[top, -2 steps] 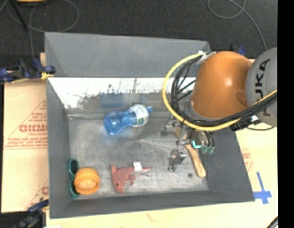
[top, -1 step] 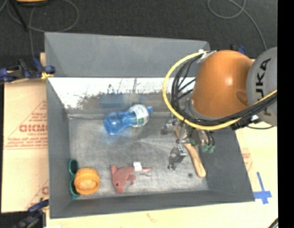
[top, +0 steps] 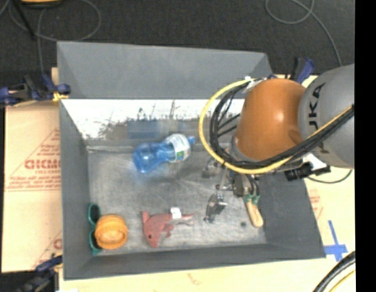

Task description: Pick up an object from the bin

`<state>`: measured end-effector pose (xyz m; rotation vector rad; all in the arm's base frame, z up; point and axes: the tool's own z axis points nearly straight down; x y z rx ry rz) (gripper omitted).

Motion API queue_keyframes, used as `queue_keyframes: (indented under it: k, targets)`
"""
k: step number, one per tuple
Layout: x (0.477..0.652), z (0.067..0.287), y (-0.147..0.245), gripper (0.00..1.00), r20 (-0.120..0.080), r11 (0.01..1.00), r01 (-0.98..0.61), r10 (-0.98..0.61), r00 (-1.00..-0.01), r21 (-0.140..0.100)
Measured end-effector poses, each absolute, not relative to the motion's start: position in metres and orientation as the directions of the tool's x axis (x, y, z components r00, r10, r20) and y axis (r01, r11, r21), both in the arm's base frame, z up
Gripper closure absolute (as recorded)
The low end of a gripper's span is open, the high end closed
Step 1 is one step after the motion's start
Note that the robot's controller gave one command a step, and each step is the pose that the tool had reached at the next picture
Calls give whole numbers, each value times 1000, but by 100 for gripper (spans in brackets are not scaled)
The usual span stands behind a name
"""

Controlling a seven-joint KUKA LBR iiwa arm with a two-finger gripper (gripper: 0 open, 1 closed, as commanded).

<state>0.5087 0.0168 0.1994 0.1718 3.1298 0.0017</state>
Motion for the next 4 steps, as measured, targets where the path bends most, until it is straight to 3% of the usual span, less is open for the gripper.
queue_keyframes:
  k: [1, 3, 4]
  targets:
    - [505, 81, 47, 100, -3, 987, -160, -160, -987, 1]
    - [507, 86, 56, 100, -6, 994, -111, -110, -994, 2]
    - [507, 86, 56, 0, -6, 994, -109, -109, -994, 2]
